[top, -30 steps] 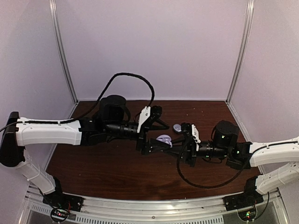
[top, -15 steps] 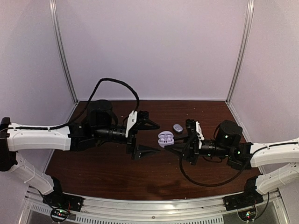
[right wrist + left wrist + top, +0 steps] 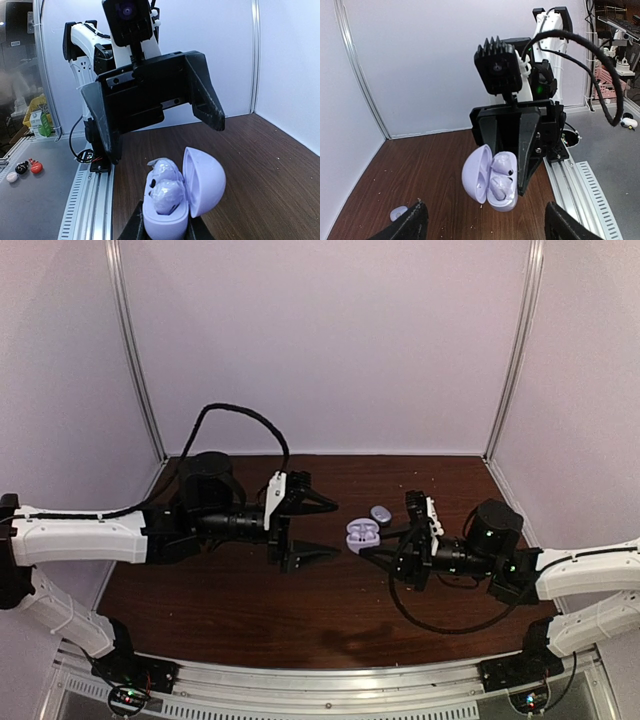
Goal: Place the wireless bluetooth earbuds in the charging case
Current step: Close the charging case with the earbuds inside.
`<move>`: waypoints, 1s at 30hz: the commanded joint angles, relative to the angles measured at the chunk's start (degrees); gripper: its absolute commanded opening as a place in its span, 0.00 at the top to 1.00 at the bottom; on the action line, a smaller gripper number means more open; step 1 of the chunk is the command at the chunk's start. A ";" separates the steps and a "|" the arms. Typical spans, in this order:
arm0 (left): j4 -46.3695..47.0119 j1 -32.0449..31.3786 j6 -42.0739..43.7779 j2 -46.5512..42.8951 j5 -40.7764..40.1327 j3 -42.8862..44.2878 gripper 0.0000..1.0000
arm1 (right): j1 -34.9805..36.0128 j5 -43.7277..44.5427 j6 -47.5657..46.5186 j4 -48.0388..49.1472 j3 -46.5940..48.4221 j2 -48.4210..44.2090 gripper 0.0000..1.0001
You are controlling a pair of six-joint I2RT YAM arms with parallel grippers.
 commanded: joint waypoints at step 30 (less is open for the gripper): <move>-3.97 -9.43 13.55 1.63 -3.38 3.43 0.24 | -3.94 -5.69 8.74 7.40 -0.14 3.14 1.00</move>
